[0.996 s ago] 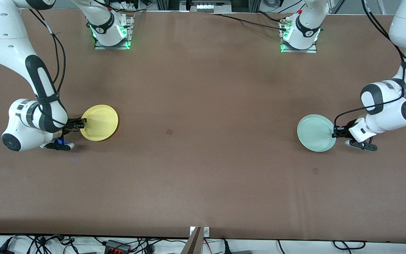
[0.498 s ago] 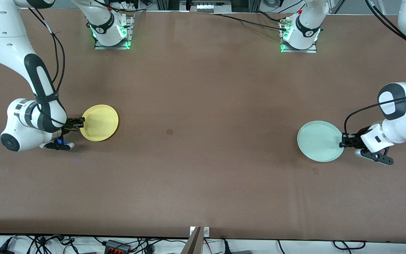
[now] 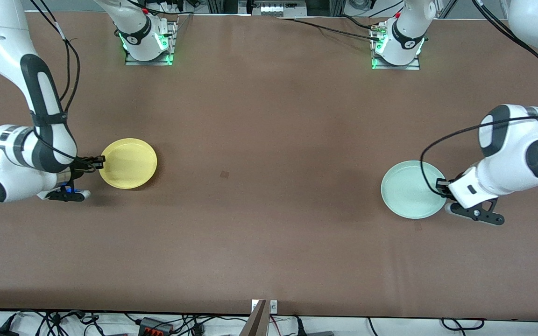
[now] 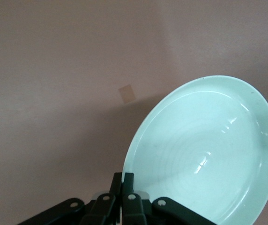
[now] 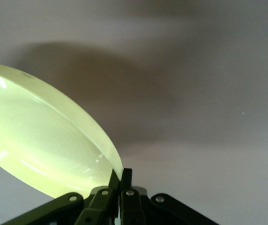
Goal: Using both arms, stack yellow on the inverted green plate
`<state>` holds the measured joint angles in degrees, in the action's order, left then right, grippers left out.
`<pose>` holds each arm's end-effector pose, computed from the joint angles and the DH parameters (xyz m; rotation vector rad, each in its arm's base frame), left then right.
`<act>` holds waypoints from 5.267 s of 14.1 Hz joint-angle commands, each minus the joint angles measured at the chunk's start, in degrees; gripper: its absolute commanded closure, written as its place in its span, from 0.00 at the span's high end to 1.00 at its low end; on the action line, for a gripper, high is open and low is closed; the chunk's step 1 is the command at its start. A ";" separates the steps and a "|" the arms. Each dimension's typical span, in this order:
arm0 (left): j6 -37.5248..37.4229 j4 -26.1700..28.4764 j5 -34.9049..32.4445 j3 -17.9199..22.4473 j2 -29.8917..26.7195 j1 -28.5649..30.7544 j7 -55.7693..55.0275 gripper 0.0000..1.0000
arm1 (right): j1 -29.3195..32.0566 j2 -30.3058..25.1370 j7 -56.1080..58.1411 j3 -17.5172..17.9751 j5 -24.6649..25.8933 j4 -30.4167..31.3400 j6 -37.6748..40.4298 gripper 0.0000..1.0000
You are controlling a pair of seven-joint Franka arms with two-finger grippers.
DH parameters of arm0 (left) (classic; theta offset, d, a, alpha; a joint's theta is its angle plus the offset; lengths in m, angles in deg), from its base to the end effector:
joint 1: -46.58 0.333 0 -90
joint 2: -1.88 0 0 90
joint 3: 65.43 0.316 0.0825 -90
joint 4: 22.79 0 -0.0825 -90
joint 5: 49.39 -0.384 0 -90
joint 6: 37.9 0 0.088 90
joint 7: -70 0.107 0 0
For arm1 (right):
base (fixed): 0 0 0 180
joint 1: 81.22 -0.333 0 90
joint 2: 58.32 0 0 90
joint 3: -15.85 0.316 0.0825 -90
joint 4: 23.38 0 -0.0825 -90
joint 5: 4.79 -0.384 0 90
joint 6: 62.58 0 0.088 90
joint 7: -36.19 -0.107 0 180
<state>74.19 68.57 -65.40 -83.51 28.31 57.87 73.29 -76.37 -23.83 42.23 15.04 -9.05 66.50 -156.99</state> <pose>0.6697 -0.0349 0.3707 -2.9961 0.3997 0.1044 0.6312 -0.0541 0.2616 -2.9279 0.0272 0.7695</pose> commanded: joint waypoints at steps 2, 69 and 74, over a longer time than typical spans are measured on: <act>-7.92 -3.56 -10.25 0.23 0.37 -8.45 -11.96 0.01 | -1.06 -0.29 0.81 1.43 -0.74 -5.06 4.23 0.00; -22.00 -9.61 -7.99 -41.69 -2.53 17.46 -34.76 1.00 | -43.16 22.38 -52.53 1.34 -38.36 -23.09 -28.46 0.00; -22.00 -10.33 -7.99 -41.69 -2.62 17.81 -34.84 1.00 | -43.87 22.65 -53.33 1.34 -38.36 -22.82 -28.46 0.00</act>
<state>52.65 58.32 -74.13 -124.39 26.29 74.92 37.57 -119.62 -2.04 -9.64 16.79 -46.35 45.68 -185.71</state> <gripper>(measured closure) 0.000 0.974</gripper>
